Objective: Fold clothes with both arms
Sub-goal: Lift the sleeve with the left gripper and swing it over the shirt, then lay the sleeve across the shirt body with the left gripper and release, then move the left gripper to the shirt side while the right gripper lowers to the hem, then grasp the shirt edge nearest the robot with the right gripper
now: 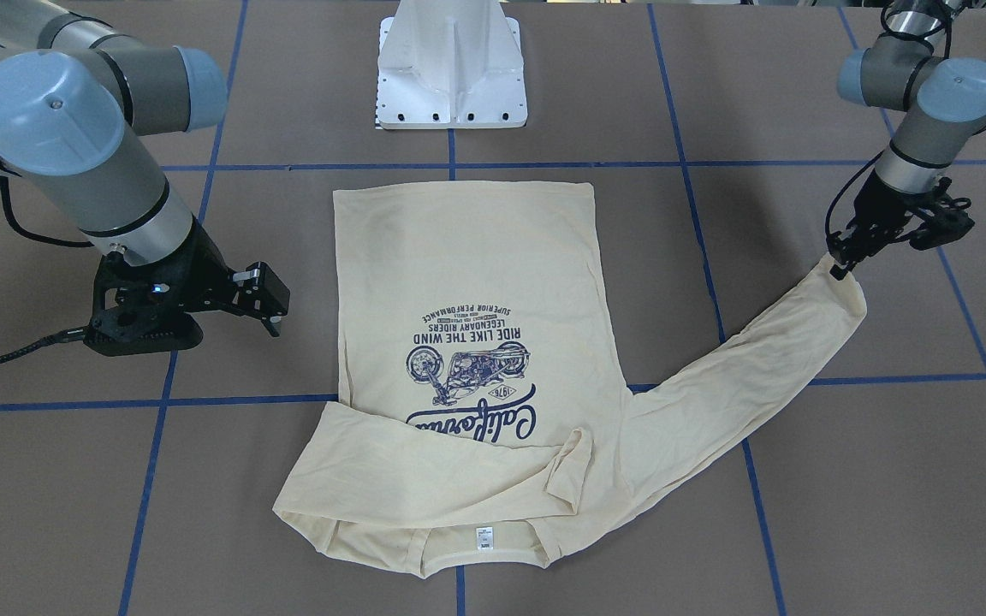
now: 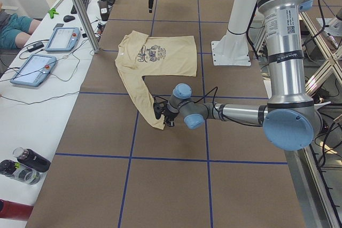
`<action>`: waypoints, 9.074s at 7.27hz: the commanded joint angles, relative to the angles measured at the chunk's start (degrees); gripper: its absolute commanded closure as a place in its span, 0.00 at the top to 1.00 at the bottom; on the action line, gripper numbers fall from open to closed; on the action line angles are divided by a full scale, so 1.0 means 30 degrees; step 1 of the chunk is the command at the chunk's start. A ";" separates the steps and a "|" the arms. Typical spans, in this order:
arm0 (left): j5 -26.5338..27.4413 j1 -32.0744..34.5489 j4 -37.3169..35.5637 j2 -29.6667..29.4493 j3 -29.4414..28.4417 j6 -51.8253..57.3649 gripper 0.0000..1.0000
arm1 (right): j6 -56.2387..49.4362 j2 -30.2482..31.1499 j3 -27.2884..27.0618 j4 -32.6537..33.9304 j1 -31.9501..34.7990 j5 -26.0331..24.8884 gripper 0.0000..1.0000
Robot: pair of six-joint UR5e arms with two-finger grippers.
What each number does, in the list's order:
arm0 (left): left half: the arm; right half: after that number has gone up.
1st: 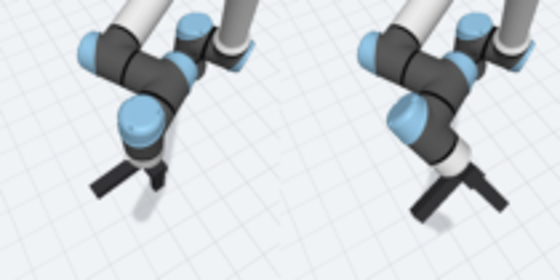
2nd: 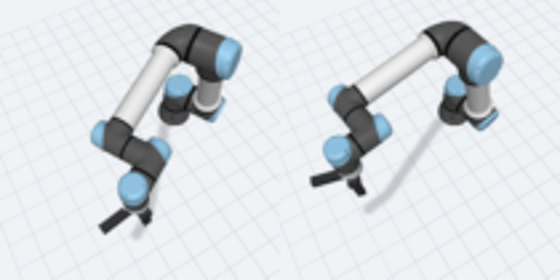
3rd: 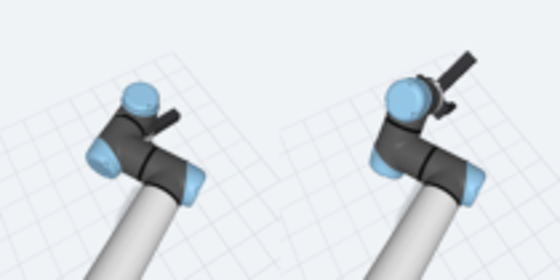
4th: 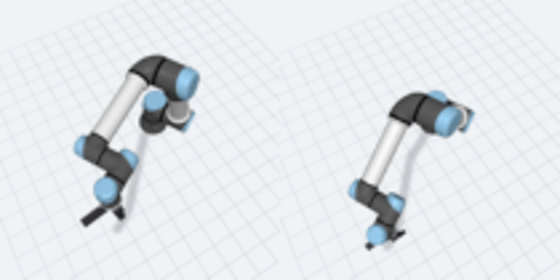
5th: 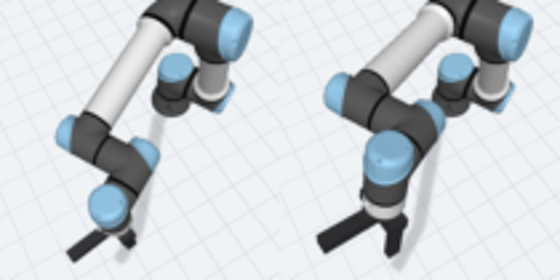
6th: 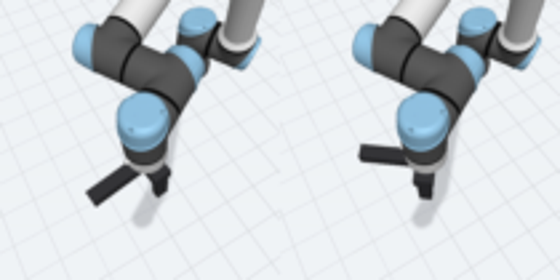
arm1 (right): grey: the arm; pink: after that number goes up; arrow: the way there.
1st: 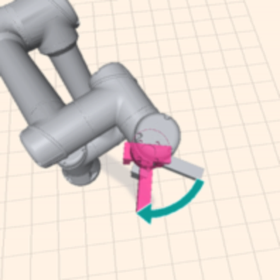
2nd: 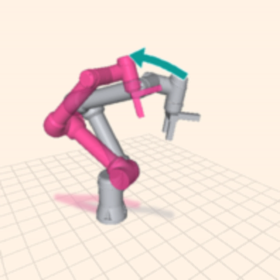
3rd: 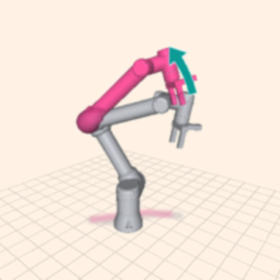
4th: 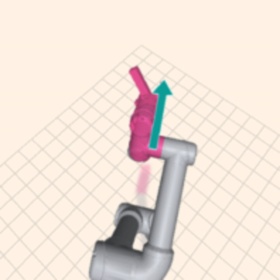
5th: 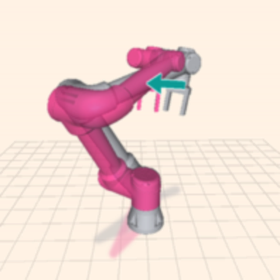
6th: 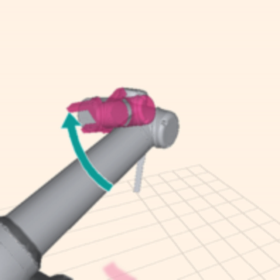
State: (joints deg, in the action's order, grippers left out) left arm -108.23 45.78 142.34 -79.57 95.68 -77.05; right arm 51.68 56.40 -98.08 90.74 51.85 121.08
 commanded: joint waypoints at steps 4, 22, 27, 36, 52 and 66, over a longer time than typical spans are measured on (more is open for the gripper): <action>-0.4663 0.4797 -0.4015 -0.4546 0.0537 -0.0304 0.00 | -0.0001 0.1433 -0.0933 0.0076 0.1201 0.1357 0.99; 0.0293 -0.3150 -0.3360 -2.2488 -0.9852 -1.5187 0.00 | -0.0499 0.3787 -0.1557 0.0047 0.1789 0.1651 1.00; 0.2472 -0.4915 -0.0926 -2.3017 -1.2294 -1.3877 1.00 | -0.0500 0.3816 -0.1439 0.0047 0.1789 0.1651 1.00; 0.0015 -0.4332 -0.5784 -1.1694 0.3303 -0.9915 1.00 | 0.7836 0.3786 -0.3431 -0.3693 -0.4612 -0.0858 1.00; 0.0188 -0.4361 -0.6548 -0.9805 0.6837 -0.9914 1.00 | 0.9842 0.4550 -0.2054 -0.3384 -1.0310 -0.3388 0.81; 0.3397 -0.8036 -0.6838 -0.7060 0.7305 -1.0294 1.00 | 0.9813 0.4549 -0.4222 -0.2911 -0.9578 -0.2098 0.00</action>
State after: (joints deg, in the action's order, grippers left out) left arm -102.60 26.97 122.45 -103.82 117.46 -107.50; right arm 81.12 70.19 -110.43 82.25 23.02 114.90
